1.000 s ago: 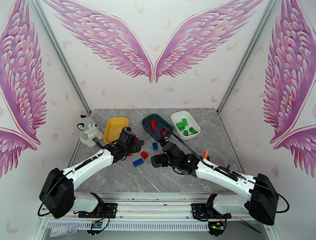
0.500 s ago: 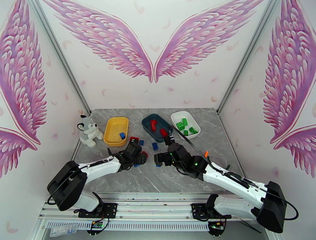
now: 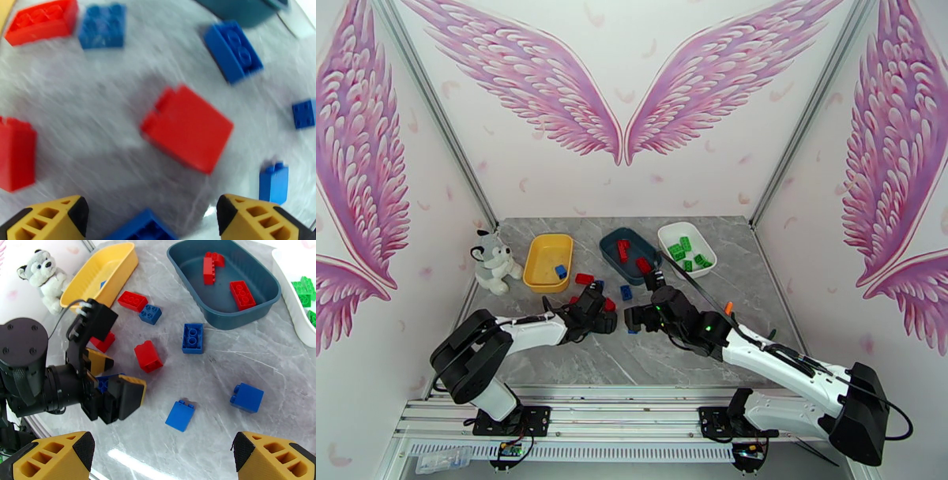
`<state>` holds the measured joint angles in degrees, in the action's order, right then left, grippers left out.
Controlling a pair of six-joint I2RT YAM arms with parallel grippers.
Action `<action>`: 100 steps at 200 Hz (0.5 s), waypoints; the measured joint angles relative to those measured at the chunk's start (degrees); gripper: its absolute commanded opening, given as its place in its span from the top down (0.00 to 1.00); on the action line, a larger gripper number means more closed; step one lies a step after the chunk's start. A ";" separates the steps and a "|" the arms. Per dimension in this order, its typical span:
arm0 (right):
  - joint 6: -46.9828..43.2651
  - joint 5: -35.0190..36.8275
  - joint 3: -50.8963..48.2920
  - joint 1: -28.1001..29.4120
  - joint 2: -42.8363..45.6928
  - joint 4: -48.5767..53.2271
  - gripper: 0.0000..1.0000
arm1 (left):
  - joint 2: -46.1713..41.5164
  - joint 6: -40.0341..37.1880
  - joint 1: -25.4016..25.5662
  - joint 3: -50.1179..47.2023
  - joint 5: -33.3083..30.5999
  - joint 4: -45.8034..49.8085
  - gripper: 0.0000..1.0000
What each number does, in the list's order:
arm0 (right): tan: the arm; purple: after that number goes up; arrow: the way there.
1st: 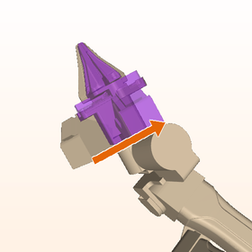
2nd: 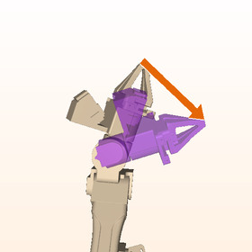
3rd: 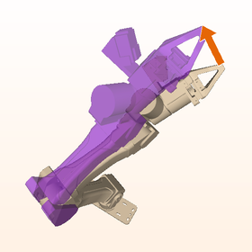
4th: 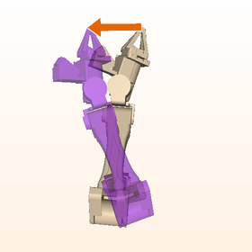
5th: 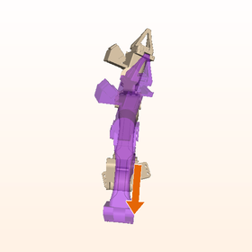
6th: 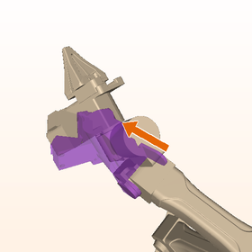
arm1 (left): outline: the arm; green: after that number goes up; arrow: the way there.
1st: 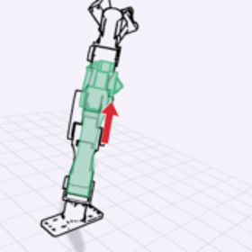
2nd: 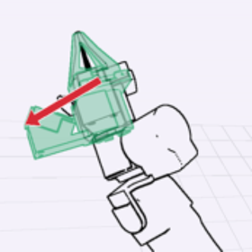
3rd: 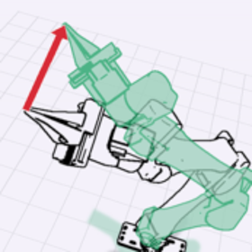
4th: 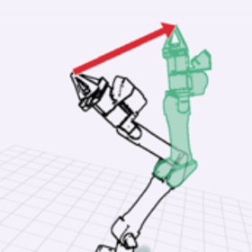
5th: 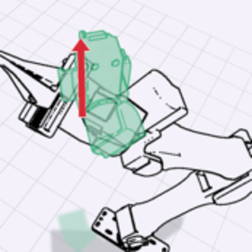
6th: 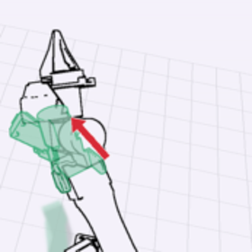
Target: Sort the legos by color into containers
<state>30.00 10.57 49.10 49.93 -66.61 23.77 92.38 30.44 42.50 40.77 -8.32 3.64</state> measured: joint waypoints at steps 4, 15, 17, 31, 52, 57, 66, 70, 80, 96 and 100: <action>0.00 0.00 0.00 0.00 -0.02 -0.02 0.01 | -0.02 0.00 0.04 -0.13 -0.02 -0.13 0.10; 0.00 0.00 0.00 0.00 -0.09 0.00 0.01 | -0.35 0.09 0.26 -0.66 -0.04 -0.68 0.11; 0.00 0.00 0.00 0.00 -0.11 0.00 0.01 | -0.42 0.11 0.28 -0.76 -0.07 -0.72 0.11; 0.00 0.00 0.00 0.00 -0.20 0.00 0.01 | -0.96 0.44 0.83 -1.36 -0.28 -0.76 0.14; 0.00 0.00 0.00 0.00 -0.31 0.00 0.01 | -1.20 1.29 2.80 -1.49 -2.29 0.74 0.24; 0.00 0.00 0.00 0.00 -0.35 -0.02 0.01 | -1.20 1.27 3.39 -1.44 -3.19 1.25 0.27; 0.00 0.00 0.00 0.00 -0.42 0.00 0.01 | -1.20 1.81 4.31 -1.33 -4.87 2.49 0.31; 0.00 -0.02 0.00 0.00 -0.44 -0.02 0.01 | -1.18 1.70 4.72 -1.22 -5.68 3.13 0.33; 0.00 0.00 0.00 0.00 -0.52 0.00 0.01 | -0.74 2.21 5.51 -0.72 -7.45 4.52 0.36; 0.00 0.00 0.00 0.00 -0.55 -0.02 0.01 | 0.63 2.54 6.40 0.70 -10.38 6.58 0.44; 0.02 0.00 0.00 0.00 -0.55 -0.02 0.01 | 0.94 2.73 6.51 1.01 -10.80 6.95 0.47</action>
<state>30.02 10.57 49.10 49.93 -67.16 23.75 93.32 33.17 49.01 41.78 -19.11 10.59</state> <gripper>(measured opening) 0.988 0.597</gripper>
